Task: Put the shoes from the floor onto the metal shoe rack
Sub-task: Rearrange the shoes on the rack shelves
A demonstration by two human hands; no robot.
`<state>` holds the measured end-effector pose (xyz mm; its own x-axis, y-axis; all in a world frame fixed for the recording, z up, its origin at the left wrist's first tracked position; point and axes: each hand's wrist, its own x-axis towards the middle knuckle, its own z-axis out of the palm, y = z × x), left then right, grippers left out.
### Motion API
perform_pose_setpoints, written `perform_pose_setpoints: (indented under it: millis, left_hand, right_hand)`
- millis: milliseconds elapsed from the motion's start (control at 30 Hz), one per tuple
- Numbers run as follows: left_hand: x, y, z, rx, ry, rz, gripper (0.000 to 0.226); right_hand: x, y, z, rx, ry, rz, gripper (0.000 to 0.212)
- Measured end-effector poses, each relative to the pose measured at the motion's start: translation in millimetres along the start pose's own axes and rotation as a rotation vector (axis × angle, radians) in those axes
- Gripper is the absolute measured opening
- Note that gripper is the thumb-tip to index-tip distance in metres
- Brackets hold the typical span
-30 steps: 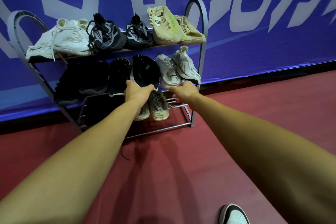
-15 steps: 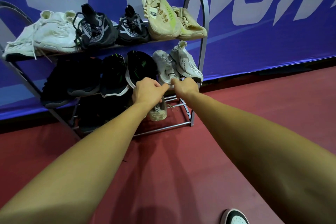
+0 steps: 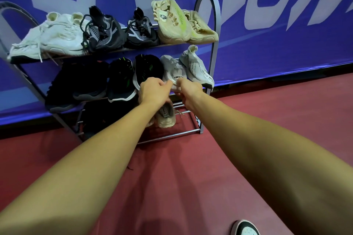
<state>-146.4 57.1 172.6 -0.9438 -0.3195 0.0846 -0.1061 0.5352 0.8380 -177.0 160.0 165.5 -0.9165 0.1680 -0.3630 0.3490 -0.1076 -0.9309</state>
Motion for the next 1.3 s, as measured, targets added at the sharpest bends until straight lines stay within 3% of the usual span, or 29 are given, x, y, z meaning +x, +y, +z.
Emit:
perform_pose_setpoints:
  millis: [100, 200, 433, 567, 667, 833, 900, 1167, 1300]
  left_hand:
    - [0, -1, -9, -0.078, 0.028, -0.036, 0.041]
    - [-4, -1, -17, -0.123, -0.010, -0.068, 0.043]
    - [-14, 10, -24, -0.477, -0.117, -0.260, 0.049]
    - [-12, 11, -31, -0.631, 0.008, -0.317, 0.033]
    - [-12, 9, -46, -0.661, 0.035, -0.310, 0.023]
    - [-8, -2, -65, -0.740, -0.035, -0.327, 0.038]
    - [-5, -6, -67, -0.773, -0.097, -0.325, 0.039]
    - [-8, -2, -54, -0.870, -0.062, -0.324, 0.047]
    - [-17, 4, -38, -0.922, -0.069, -0.342, 0.034]
  right_hand:
    - [-17, -7, -3, 0.003, -0.040, -0.044, 0.021]
    - [-24, -8, -6, 0.047, -0.066, -0.052, 0.017]
    - [-43, -10, -13, -0.084, -0.180, -0.158, 0.056]
    - [-49, -17, -25, -0.151, -0.263, -0.186, 0.040]
    - [-46, -20, -32, -0.214, -0.229, -0.214, 0.040]
    - [-28, -11, -29, 0.130, -0.200, -0.101, 0.041]
    - [-26, -7, -25, 0.264, -0.167, -0.053, 0.027]
    - [-33, -17, 0, 0.377, -0.100, 0.050, 0.018]
    - [-39, -14, 8, 0.366, -0.107, 0.078, 0.035]
